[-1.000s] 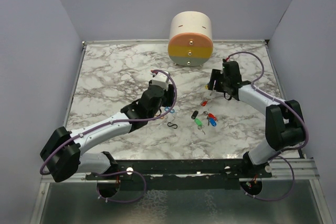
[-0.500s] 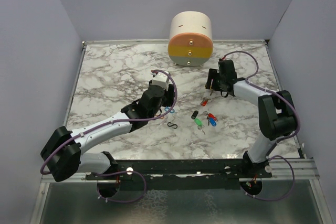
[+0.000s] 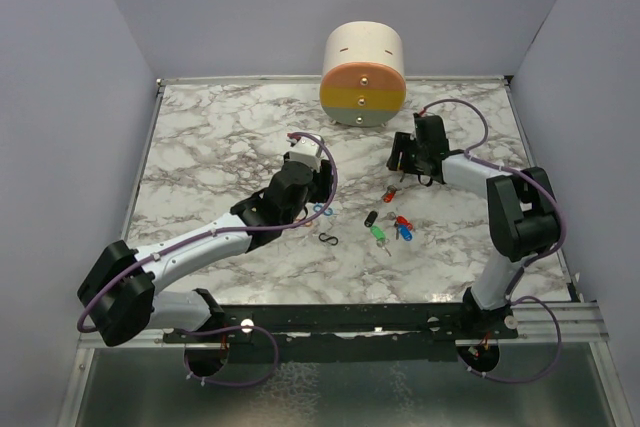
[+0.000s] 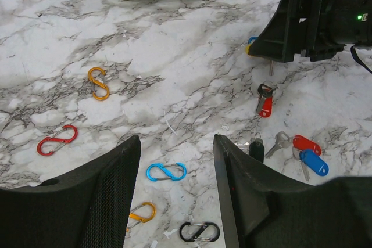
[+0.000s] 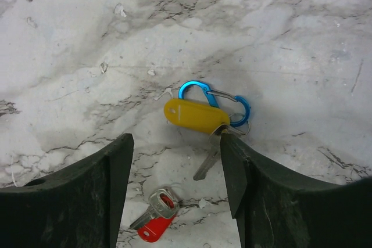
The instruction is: Put the keys on the keyring
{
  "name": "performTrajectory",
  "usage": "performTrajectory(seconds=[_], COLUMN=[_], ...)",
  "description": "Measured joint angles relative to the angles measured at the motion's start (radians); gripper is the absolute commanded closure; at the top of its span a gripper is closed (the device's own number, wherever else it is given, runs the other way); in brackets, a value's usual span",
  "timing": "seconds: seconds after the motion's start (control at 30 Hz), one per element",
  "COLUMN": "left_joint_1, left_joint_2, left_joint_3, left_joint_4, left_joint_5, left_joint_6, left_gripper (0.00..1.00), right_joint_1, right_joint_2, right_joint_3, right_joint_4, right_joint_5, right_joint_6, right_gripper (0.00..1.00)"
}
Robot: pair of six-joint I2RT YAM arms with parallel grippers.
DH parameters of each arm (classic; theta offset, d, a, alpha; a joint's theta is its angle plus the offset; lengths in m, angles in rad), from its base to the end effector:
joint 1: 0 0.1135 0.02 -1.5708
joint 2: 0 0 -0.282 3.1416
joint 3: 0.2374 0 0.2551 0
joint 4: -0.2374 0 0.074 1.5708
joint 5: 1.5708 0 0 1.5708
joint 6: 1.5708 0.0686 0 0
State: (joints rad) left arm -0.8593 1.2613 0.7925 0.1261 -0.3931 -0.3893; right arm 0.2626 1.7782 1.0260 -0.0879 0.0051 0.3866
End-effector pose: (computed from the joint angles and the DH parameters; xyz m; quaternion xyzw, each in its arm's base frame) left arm 0.2235 -0.2190 0.2774 0.0772 0.8058 -0.2008 0.5518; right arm 0.3818 0.1023 0.1577 0.0588 0.9321 0.1117 0.3394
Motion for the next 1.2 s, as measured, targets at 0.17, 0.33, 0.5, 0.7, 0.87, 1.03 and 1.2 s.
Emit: performTrajectory(seconds=[0.17,0.33,0.5,0.7,0.87,1.03,1.2], left_joint_1=[0.001,0.001,0.001,0.001,0.002,0.002,0.002], left_joint_2=[0.007,0.008,0.01,0.011,0.011,0.011,0.011], left_joint_3=[0.0,0.0,0.0,0.0,0.0,0.0,0.0], left_joint_4=[0.001,0.001,0.001,0.001,0.001,0.001,0.002], left_joint_5=[0.001,0.001,0.001,0.002,0.001,0.002,0.002], left_joint_6=[0.0,0.0,0.0,0.0,0.0,0.0,0.0], left_gripper=[0.45,0.45,0.45,0.45,0.45,0.45,0.45], right_joint_1=[0.0,0.0,0.0,0.0,0.0,0.0,-0.014], right_joint_2=[0.0,0.0,0.003,0.019,0.028,0.028,0.017], right_joint_3=[-0.006,-0.008,-0.012,-0.012,-0.012,-0.012,-0.011], right_joint_4=[0.024,0.05,0.058,0.055,0.037,0.013,-0.019], right_joint_5=[-0.069,-0.121,-0.141,-0.144,-0.14,-0.08,0.022], right_joint_6=[0.0,0.002,0.005,0.013,0.015,0.022,0.029], right_gripper=[0.39,0.39,0.39,0.39,0.37,0.32,0.32])
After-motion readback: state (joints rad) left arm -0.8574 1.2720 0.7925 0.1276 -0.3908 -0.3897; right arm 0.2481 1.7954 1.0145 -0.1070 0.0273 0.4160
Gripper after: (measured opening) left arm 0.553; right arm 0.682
